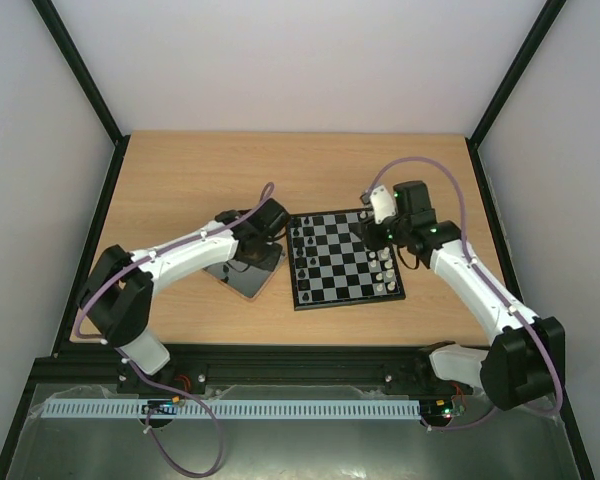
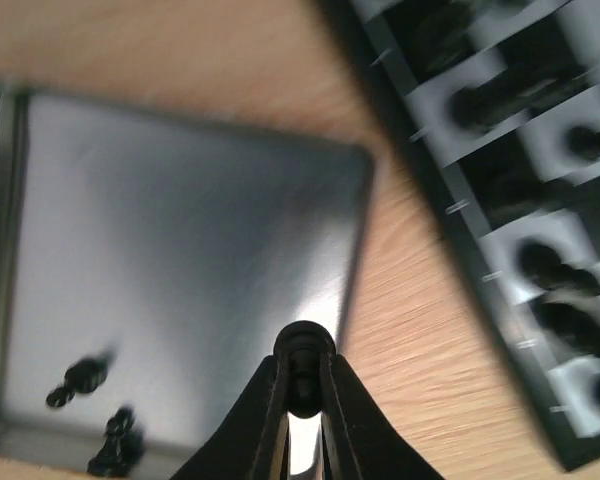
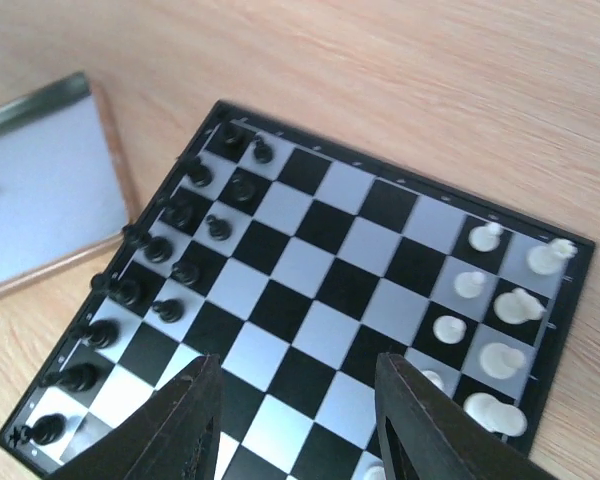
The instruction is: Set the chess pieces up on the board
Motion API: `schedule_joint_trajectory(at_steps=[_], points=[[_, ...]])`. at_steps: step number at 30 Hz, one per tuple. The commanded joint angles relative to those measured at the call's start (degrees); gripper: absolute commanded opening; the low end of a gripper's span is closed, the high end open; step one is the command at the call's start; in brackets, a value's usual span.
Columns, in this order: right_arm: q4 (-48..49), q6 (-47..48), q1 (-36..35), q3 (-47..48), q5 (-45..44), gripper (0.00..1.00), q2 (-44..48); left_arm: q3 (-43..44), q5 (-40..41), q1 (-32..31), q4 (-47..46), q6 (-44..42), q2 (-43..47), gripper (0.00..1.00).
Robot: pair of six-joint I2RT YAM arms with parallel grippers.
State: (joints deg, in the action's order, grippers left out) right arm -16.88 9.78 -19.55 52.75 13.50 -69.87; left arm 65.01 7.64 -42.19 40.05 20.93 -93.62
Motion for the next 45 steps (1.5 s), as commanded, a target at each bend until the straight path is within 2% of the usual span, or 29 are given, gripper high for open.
schedule_joint_trajectory(at_steps=[1,7,18,31,45], points=[[-4.23,-6.31,5.91,1.72,4.18,0.44,-0.38,7.56,-1.81,-3.76,2.42,-3.24,1.66,0.05],[-2.24,-8.58,13.81,-0.81,6.46,0.44,0.1,16.8,-3.94,-8.42,3.48,-6.68,-4.23,0.05],[-0.44,-8.65,15.68,-3.24,6.48,0.44,2.48,27.69,-3.68,-12.62,9.2,-10.38,-17.47,0.04],[-0.71,-7.74,15.71,-3.43,7.42,0.44,2.54,32.87,-3.59,-13.53,13.47,-10.96,-25.62,0.05],[-0.91,-7.31,15.73,-3.44,8.03,0.44,2.45,34.12,-3.29,-13.7,15.25,-10.67,-28.44,0.06]])
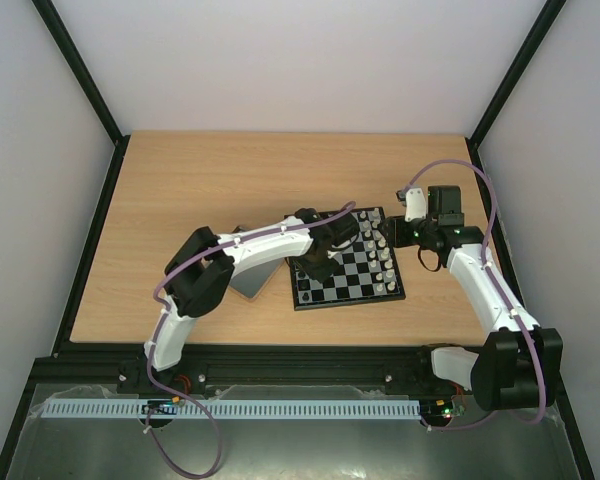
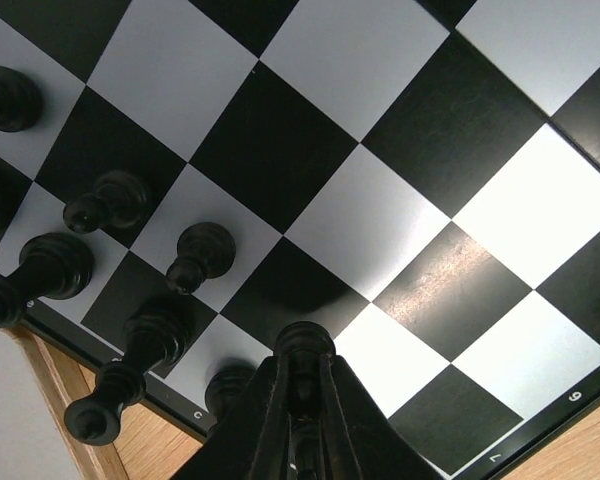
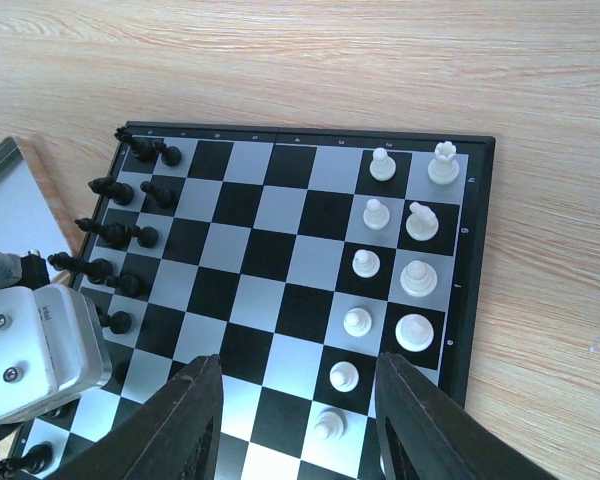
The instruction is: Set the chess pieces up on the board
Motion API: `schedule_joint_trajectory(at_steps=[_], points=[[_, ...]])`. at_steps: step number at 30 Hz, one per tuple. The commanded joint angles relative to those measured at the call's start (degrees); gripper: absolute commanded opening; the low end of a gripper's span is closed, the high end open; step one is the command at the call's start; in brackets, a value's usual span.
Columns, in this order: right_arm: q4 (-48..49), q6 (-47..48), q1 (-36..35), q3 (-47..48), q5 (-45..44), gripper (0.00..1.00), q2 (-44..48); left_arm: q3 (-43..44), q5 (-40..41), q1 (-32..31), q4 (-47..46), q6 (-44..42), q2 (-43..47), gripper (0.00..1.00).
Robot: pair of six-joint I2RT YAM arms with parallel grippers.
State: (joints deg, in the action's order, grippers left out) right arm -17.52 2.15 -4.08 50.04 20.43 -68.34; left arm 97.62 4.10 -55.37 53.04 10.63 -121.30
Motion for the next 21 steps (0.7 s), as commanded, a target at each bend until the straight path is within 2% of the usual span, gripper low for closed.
schedule_joint_trajectory(at_steps=[1,21], points=[[-0.32,0.31,0.22,-0.69,1.12,0.44,0.92,1.52,0.33,-0.52,2.27,-0.28,-0.92,0.06],[-0.51,1.07,0.27,-0.74,1.37,0.44,0.75,1.96,0.12,-0.55,0.94,-0.08,-2.32,0.12]])
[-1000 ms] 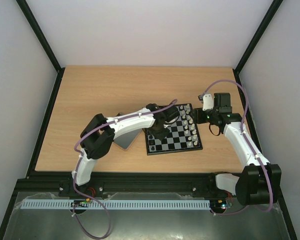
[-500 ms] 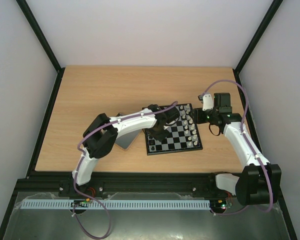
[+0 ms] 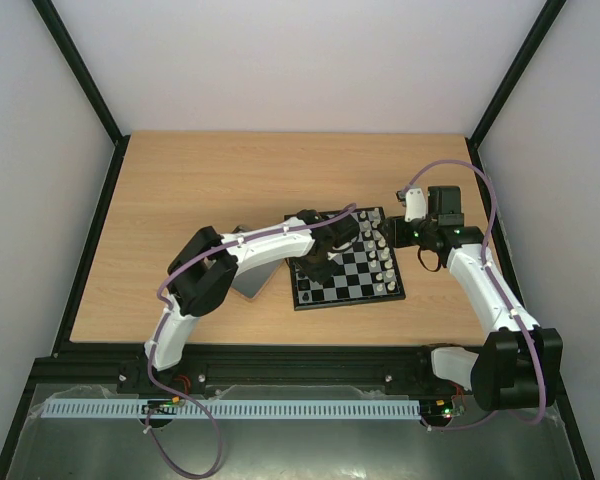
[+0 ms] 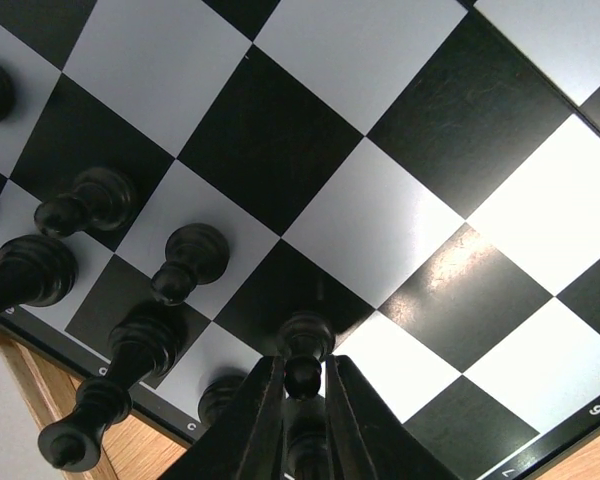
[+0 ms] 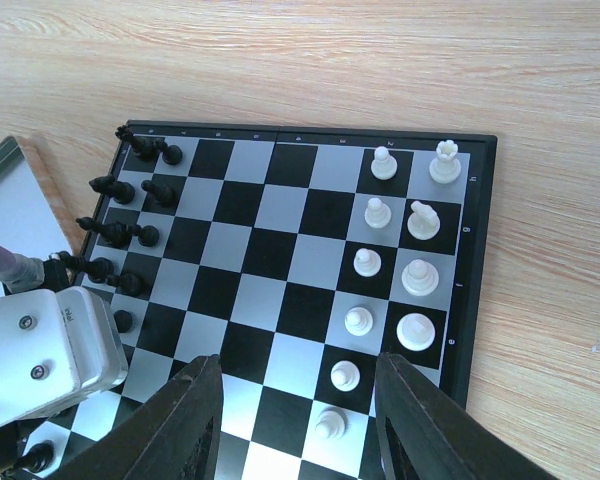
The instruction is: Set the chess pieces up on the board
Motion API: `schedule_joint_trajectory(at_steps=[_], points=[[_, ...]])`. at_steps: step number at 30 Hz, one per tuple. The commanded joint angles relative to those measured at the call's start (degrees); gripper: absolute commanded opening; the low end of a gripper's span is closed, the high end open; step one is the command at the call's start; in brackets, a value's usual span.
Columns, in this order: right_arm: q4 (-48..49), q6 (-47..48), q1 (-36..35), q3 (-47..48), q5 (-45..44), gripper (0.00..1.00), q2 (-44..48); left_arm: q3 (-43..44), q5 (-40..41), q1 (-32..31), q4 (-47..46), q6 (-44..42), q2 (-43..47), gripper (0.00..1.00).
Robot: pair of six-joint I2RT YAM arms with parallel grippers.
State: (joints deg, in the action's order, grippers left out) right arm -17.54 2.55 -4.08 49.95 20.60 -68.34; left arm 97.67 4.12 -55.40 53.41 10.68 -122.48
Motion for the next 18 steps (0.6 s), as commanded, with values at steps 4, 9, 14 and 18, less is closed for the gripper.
schedule_joint_trajectory(at_steps=[4,9,14,18], points=[[-0.55,0.74,0.23,-0.63,1.28,0.44,0.77,1.91,0.31,-0.5,0.4,-0.13,-1.57,0.13],[-0.65,0.77,0.26,-0.7,1.33,0.44,0.84,1.99,0.36,-0.5,-0.09,0.02,-1.26,0.15],[-0.65,0.8,0.21,-0.68,1.37,0.44,0.84,2.35,1.57,-0.5,0.1,0.21,0.61,0.16],[-0.6,0.82,0.25,-0.65,1.37,0.44,0.78,1.45,3.19,-0.5,-0.09,0.26,4.15,0.21]])
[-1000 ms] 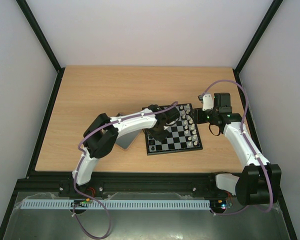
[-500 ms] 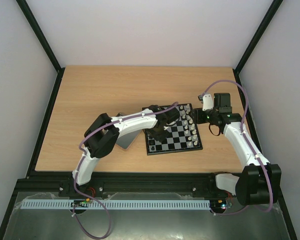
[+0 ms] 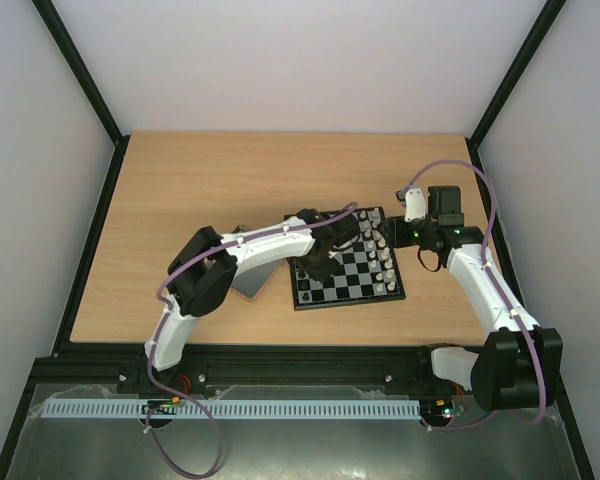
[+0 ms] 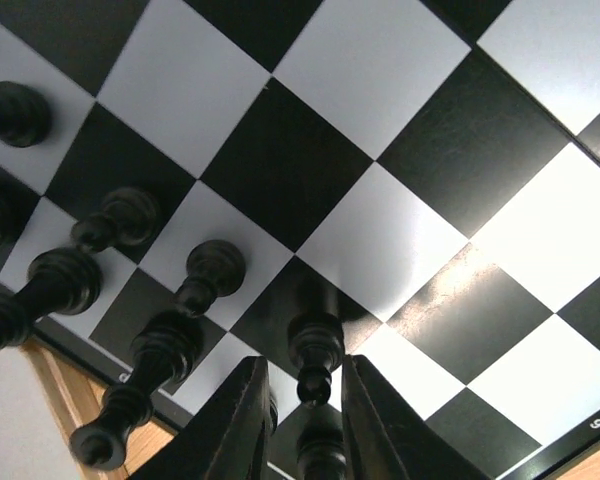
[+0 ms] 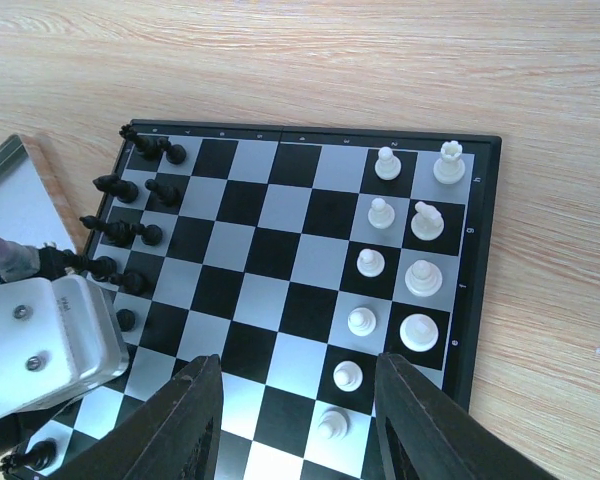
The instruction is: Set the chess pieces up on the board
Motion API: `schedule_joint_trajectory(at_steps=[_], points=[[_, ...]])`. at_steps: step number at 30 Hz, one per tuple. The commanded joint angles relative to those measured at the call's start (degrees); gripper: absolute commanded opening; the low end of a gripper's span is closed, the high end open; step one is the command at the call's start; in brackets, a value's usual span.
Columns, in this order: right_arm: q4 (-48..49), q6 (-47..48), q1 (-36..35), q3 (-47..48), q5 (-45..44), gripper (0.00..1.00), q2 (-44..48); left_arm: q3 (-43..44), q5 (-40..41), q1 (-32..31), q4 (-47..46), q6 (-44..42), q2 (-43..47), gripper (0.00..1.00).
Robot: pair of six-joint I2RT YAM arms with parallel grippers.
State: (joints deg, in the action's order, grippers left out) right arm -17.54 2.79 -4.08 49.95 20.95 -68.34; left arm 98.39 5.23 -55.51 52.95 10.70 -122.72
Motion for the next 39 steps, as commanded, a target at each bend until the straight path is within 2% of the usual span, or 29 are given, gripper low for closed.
schedule_joint_trajectory(at_steps=[1,6,9,13,18,24,39], points=[[-0.57,0.57,0.25,-0.66,1.02,0.44,0.81,0.18,2.4,-0.39,0.19,0.3,6.23,0.22],[-0.58,0.79,0.26,-0.68,1.12,0.44,0.75,-6.81,6.12,0.59,-2.58,2.32,15.37,0.25],[-0.65,0.82,0.22,-0.61,1.21,0.44,0.75,-12.15,7.1,3.28,-3.65,3.84,20.75,0.26],[-0.65,0.91,0.24,-0.68,1.37,0.44,0.57,-20.69,7.22,9.62,-3.87,7.01,27.48,0.27],[-0.61,1.05,0.24,-0.65,1.55,0.44,0.41,-31.5,4.62,20.5,-5.46,10.07,33.12,0.27],[-0.58,1.18,0.21,-0.83,1.47,0.44,0.31,-37.87,0.52,26.74,-8.97,9.93,32.96,0.27],[-0.57,1.64,0.22,-0.92,1.55,0.44,0.56,-37.11,2.23,27.47,-10.03,12.16,26.58,0.27]])
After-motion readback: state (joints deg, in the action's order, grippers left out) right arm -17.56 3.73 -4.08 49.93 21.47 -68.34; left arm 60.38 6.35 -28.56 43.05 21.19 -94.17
